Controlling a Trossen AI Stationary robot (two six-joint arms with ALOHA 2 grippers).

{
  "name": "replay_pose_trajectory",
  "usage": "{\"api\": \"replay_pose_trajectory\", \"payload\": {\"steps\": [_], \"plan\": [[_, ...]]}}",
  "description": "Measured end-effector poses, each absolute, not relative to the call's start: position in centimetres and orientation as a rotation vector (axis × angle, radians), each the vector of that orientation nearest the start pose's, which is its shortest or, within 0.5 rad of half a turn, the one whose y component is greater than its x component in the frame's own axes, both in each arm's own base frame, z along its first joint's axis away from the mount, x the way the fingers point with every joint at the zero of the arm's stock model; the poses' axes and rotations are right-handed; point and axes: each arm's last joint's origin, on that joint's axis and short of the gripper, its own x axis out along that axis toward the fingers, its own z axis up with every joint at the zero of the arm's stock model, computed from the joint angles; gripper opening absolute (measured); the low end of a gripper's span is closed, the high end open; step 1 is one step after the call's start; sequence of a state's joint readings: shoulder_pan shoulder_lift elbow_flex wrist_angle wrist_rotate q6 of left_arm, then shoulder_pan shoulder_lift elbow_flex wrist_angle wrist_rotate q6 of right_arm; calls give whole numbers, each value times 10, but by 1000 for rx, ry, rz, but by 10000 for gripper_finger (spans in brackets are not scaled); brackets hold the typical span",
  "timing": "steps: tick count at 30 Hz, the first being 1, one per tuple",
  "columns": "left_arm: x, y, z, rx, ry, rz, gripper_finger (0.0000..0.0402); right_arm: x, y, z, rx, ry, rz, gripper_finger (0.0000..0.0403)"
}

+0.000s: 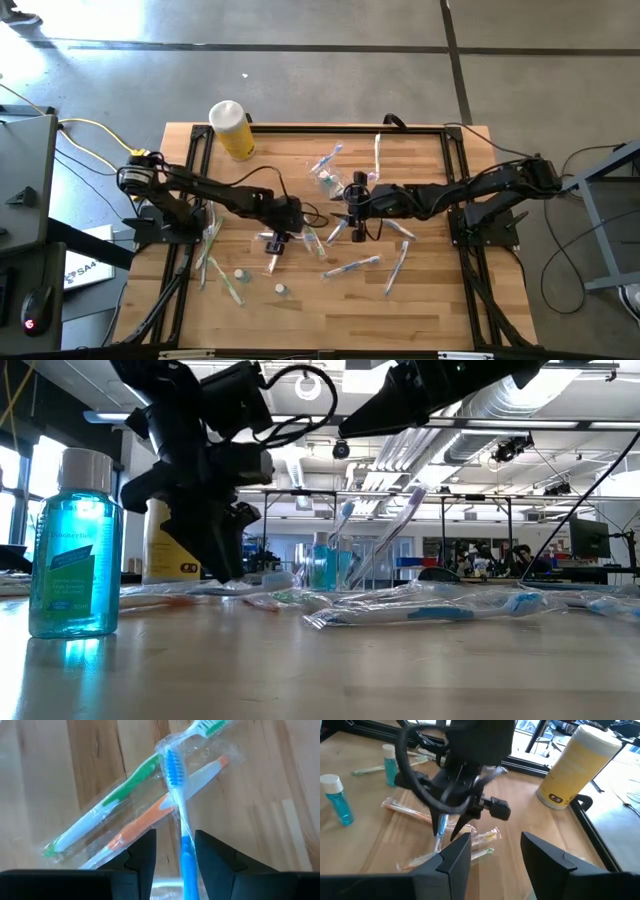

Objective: Pick & Place toothbrushing station
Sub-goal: Put the blue toothbrush into the transparent organizer

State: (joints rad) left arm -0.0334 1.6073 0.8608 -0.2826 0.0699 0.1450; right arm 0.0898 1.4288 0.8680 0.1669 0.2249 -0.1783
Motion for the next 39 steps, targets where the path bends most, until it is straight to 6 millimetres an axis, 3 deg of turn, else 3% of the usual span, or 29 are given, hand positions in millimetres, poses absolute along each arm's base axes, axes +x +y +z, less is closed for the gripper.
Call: {"api": "replay_pose_trajectory", "payload": {"steps": [15, 20, 26, 39], "plan": [[307, -15, 144, 30, 1041, -254, 127, 310, 22, 248, -196, 407, -104, 164], [307, -15, 144, 31, 1043, -252, 92, 309, 23, 247, -186, 419, -78, 164], [306, -16, 143, 9, 1049, -279, 16, 309, 23, 246, -183, 426, -59, 164], [307, -16, 151, -20, 1106, -247, 8, 309, 23, 245, -183, 433, -58, 164]]}}
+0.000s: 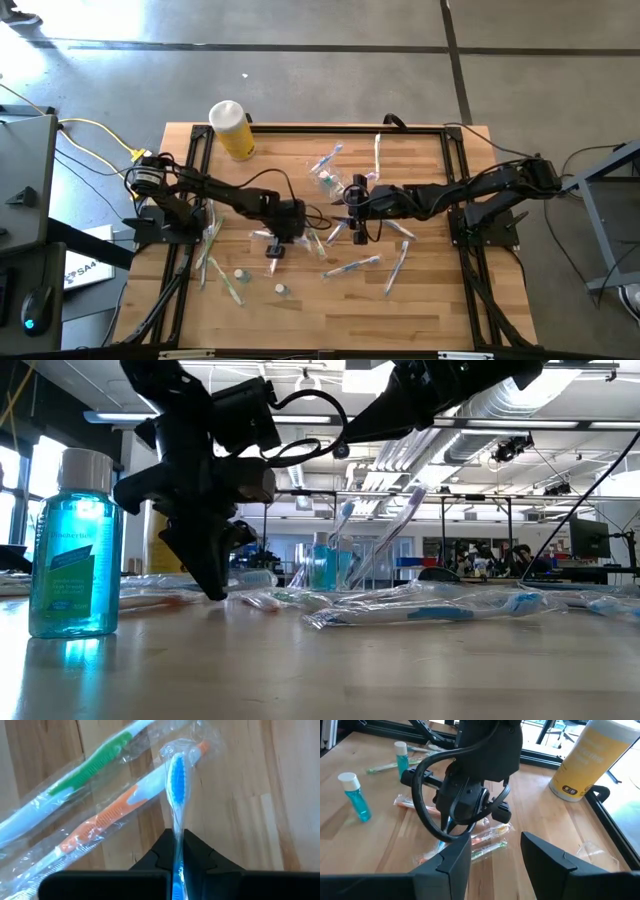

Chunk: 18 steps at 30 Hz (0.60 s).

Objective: Pick & Place toothbrushing station
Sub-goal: Put the blue toothbrush into the transparent organizer

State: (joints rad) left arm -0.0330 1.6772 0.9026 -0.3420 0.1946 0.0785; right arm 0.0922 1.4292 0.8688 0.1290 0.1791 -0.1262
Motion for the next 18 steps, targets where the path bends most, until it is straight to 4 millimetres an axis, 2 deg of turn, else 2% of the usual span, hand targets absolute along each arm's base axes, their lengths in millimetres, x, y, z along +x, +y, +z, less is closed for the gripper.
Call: {"api": "replay_pose_trajectory", "payload": {"steps": [9, 18], "plan": [[313, -14, 169, 7, 1161, -187, 5, 305, 38, 245, -256, 450, -73, 164], [325, -12, 210, 65, 1218, -101, 5, 288, 60, 254, -407, 480, -192, 164]]}}
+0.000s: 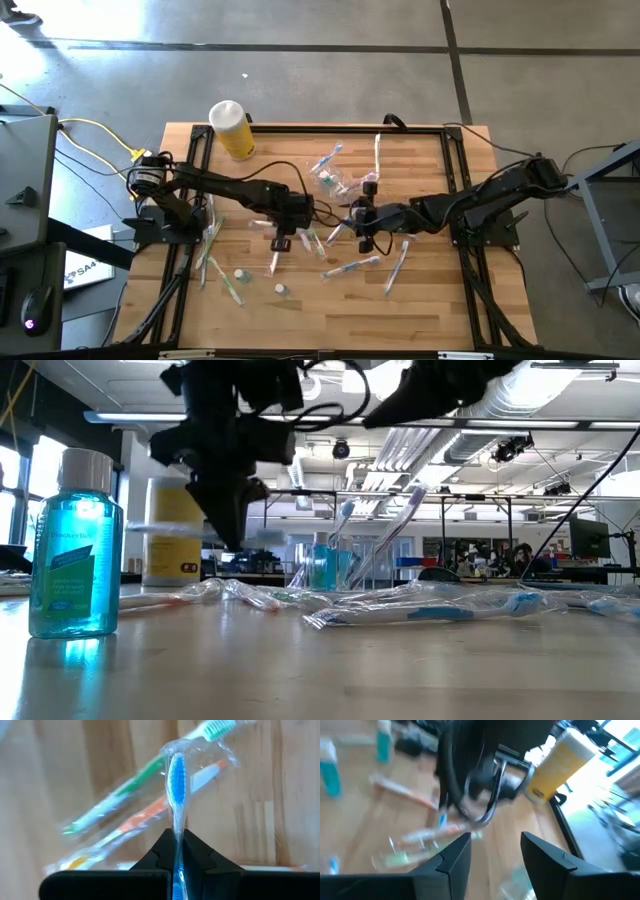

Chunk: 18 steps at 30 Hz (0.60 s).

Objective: Pick & Place toothbrushing station
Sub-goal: Put the blue toothbrush into the transparent organizer

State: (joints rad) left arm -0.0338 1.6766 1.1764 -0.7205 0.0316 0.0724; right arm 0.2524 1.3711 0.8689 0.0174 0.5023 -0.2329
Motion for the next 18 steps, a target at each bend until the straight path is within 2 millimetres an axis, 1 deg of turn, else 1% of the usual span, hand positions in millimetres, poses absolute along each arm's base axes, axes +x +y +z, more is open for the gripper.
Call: {"api": "replay_pose_trajectory", "payload": {"steps": [3, 6, 11, 14, 18], "plan": [[328, -11, 226, 83, 1221, -76, 5, 282, 67, 257, -433, 481, -231, 164], [329, -11, 242, 94, 1240, -61, 5, 272, 73, 258, -472, 512, -267, 164], [325, -10, 271, 137, 1261, -92, 5, 262, 81, 260, -474, 522, -289, 164], [317, -10, 290, 161, 1245, -106, 5, 259, 82, 261, -472, 530, -312, 164], [297, -9, 316, 204, 1192, -126, 5, 255, 82, 262, -448, 533, -350, 164]]}}
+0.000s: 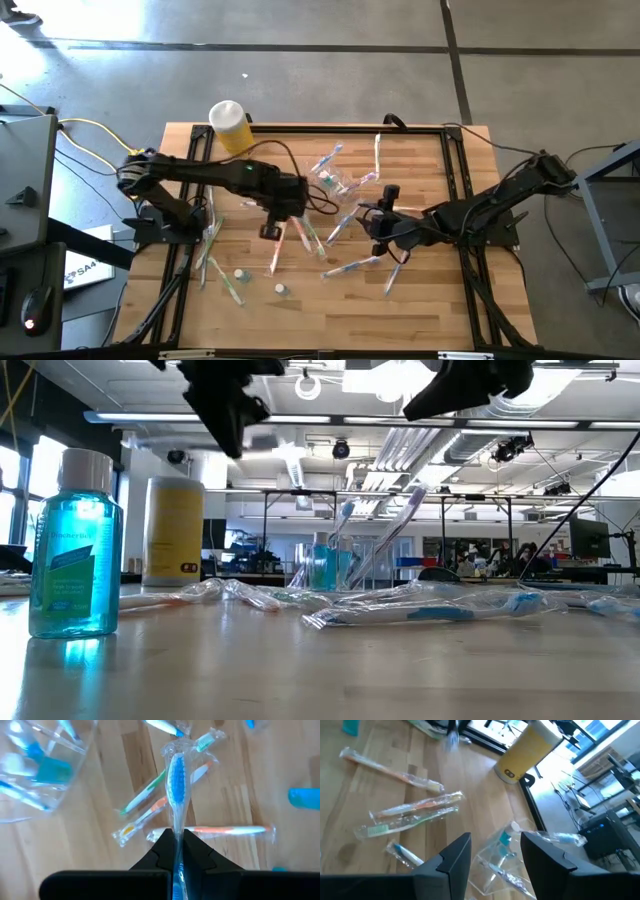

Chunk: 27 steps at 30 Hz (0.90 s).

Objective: Pick & Place toothbrushing station
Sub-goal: Put the blue toothbrush into the transparent organizer

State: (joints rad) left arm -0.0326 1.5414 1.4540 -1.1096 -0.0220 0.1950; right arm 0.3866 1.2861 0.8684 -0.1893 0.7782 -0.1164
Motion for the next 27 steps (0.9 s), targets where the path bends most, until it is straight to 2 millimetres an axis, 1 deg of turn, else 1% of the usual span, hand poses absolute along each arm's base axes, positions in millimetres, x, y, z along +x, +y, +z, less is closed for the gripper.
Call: {"api": "replay_pose_trajectory", "payload": {"steps": [4, 8, 10, 12, 15, 18, 23, 25, 27], "plan": [[267, -7, 346, 261, 1101, -104, 5, 253, 80, 260, -437, 550, -395, 164], [238, -1, 374, 331, 964, -130, 5, 254, 76, 261, -431, 541, -432, 164], [227, 6, 383, 347, 888, -164, 5, 256, 73, 262, -418, 531, -448, 164], [218, 17, 386, 348, 810, -184, 5, 258, 70, 263, -403, 516, -463, 164], [213, 35, 380, 309, 681, -237, 5, 260, 64, 265, -371, 503, -486, 164], [218, 52, 364, 273, 545, -289, 5, 263, 58, 264, -349, 502, -509, 164], [230, 82, 319, 247, 406, -299, 5, 265, 49, 263, -318, 508, -532, 164], [230, 92, 302, 224, 370, -306, 5, 266, 48, 263, -307, 513, -511, 164], [228, 100, 290, 222, 315, -314, 5, 267, 47, 263, -299, 519, -486, 164]]}}
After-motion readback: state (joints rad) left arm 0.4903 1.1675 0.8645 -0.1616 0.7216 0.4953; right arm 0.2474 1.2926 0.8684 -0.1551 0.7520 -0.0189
